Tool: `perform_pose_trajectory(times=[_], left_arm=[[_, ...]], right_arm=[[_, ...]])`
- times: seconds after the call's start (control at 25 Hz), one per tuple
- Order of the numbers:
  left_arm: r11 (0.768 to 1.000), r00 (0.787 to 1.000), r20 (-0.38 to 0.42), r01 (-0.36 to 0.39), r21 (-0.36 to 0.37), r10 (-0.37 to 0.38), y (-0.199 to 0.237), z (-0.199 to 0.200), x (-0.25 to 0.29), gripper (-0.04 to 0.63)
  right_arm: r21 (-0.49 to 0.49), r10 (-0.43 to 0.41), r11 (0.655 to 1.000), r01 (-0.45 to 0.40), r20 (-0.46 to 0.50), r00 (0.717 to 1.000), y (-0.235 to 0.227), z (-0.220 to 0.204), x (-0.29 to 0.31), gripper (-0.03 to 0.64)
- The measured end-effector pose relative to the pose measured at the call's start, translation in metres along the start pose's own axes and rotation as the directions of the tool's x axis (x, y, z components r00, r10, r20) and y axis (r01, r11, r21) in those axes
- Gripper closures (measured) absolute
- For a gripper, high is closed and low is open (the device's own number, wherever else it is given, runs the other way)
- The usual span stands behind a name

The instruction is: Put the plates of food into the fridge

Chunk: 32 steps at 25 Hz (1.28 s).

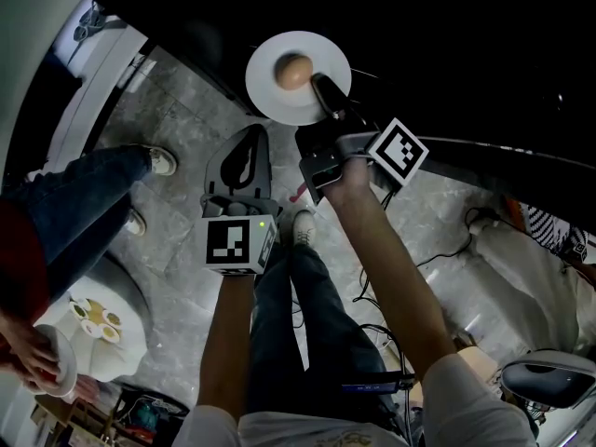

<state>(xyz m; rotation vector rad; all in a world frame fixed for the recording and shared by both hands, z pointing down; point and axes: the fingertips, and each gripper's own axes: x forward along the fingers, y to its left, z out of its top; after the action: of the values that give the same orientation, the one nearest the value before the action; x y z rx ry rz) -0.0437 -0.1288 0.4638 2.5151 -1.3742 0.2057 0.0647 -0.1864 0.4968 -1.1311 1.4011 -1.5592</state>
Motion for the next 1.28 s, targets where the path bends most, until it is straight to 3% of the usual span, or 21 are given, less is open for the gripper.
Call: perform_pose_trajectory(times=[1.28], left_arm=[[0.987,0.988,-0.023,0.156,0.043,-0.155,-0.031,0.004,0.032,0.588]], right_arm=[[0.073,0.019,0.997,-0.021,0.025,0.999,0.001,0.01,0.019,0.598]])
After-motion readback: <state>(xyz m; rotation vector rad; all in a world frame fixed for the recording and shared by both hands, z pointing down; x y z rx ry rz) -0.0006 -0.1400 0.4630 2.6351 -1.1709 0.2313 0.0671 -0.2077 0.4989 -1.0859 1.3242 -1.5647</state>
